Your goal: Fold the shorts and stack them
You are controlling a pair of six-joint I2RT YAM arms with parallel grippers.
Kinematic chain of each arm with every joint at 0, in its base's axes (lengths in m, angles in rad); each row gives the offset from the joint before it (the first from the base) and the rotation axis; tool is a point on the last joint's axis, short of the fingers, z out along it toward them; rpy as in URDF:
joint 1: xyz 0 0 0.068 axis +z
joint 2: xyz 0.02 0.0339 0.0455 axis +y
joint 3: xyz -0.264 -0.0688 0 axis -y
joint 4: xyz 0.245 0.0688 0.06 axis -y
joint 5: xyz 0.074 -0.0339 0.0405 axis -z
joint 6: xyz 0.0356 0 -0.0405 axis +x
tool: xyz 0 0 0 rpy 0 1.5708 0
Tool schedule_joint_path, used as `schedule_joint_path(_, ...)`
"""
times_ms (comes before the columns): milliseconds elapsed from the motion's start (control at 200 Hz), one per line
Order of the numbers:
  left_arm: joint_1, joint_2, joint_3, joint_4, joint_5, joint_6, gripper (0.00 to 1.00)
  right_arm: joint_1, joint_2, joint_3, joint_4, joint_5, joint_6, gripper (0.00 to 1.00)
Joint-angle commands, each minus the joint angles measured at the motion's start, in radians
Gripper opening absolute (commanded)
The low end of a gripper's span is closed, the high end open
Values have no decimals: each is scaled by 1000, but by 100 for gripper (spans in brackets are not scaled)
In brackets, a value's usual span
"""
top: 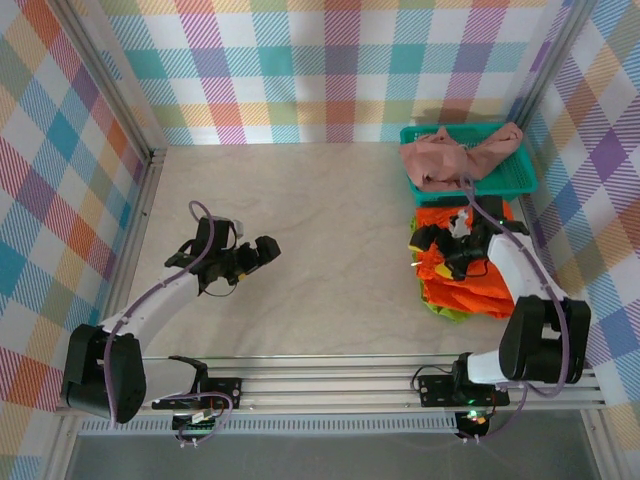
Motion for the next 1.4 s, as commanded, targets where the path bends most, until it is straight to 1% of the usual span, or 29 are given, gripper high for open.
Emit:
schedule_joint_path(0, -1, -23, 12, -27, -11, 4, 100, 20, -107, 110, 90, 62, 98, 99)
schedule_joint_path(90, -1, -24, 15, -27, -13, 2, 100, 36, -119, 164, 167, 156, 186, 100)
schedule_joint_path(155, -1, -23, 16, -29, -13, 2, 100, 46, -85, 220, 202, 229, 260, 100)
schedule_joint_path(290, -1, -23, 22, -40, -14, 6, 100, 71, 44, 351, 249, 318, 420, 100)
schedule_joint_path(380, -1, -25, 28, -51, -19, 8, 100, 86, 129, 409, 293, 374, 532, 100)
schedule_joint_path(425, -1, -27, 30, -54, -21, 8, 100, 91, 178, 439, 308, 407, 580, 98)
schedule_joint_path(530, -1, -34, 32, -64, -22, 9, 100, 93, 279, 514, 308, 456, 630, 95)
schedule_joint_path(670, -1, -35, 37, -84, -31, 20, 100, 93, 421, 624, 306, 464, 646, 90)
schedule_joint_path(835, -1, -40, 41, -105, -41, 35, 100, 93, 556, 741, 281, 409, 667, 86)
schedule_joint_path(1025, 0, -37, 40, -115, -50, 45, 100, 93, 632, 789, 275, 396, 715, 81)
schedule_joint_path(1130, 0, -37, 38, -118, -54, 46, 100, 95, 666, 814, 245, 393, 727, 81)
schedule_joint_path(1240, -1, -35, 38, -116, -54, 47, 100, 94, 694, 819, 261, 371, 735, 80)
schedule_joint_path(1395, -1, -31, 40, -119, -59, 50, 100, 96, 729, 832, 269, 346, 747, 70)
